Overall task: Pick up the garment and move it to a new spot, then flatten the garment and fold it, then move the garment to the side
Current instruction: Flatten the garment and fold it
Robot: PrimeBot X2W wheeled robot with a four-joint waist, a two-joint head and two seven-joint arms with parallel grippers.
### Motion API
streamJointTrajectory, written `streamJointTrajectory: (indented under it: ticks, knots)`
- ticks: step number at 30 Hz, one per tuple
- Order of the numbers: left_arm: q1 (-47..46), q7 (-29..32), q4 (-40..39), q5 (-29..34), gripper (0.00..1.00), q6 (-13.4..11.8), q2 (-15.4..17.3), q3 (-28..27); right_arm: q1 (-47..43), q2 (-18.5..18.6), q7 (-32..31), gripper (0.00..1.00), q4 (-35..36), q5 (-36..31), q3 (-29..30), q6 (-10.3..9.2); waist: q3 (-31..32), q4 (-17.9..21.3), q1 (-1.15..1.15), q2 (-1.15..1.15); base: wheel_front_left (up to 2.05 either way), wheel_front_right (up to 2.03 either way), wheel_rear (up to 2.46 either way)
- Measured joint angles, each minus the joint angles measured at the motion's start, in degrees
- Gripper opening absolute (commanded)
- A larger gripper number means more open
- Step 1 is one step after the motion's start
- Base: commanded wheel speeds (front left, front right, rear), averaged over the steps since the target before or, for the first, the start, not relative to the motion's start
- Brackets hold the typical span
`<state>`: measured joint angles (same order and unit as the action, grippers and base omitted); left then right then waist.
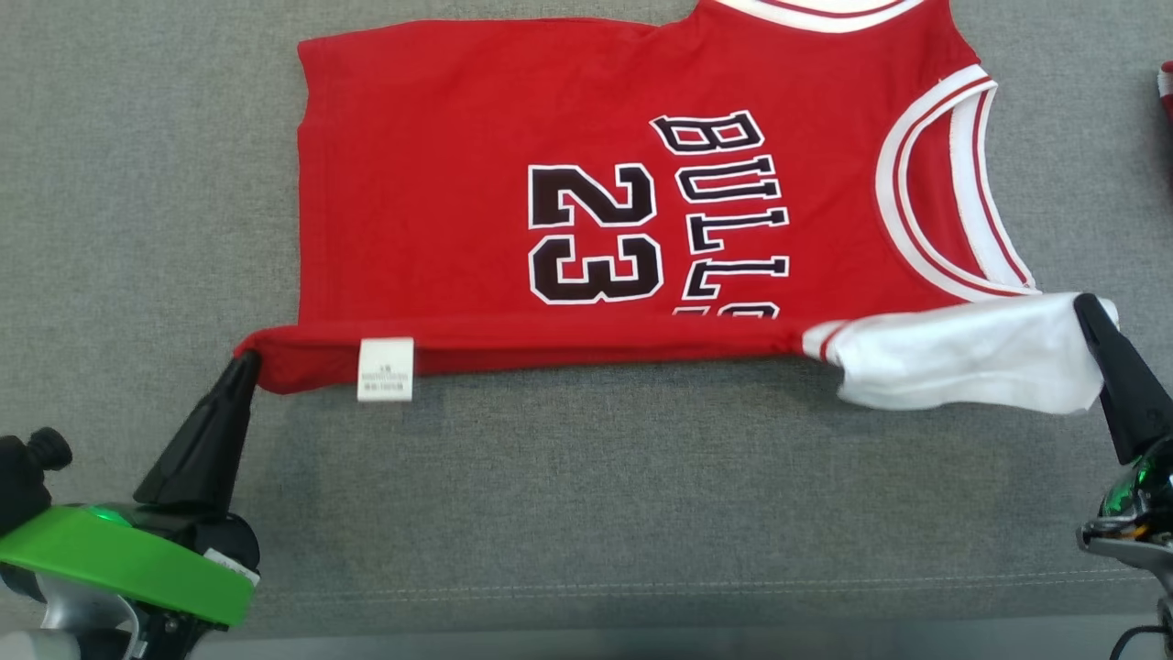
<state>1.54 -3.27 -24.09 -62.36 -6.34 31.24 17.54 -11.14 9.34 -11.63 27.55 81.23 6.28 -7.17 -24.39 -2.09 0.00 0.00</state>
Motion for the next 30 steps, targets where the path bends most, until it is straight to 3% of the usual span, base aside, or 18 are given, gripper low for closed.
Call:
streamJointTrajectory:
  ticks: [10, 30]
  knots:
    - [-4.76, 3.63, 0.38, -0.23, 0.0, -0.3, 0.71, -0.68, 9.07, 0.55, 0.32, 0.0, -5.58, -1.37, 0.94, -0.07, -2.74, 0.05, 0.0, 0.0, 0.0, 0.0, 0.0]
    - [-14.21, 7.32, 6.84, 0.13, 0.0, -0.33, -1.85, 3.26, 19.29, -0.7, 0.76, 0.0, -15.91, -4.27, -1.47, -0.08, -7.33, -1.49, 0.0, 0.0, 0.0, 0.0, 0.0]
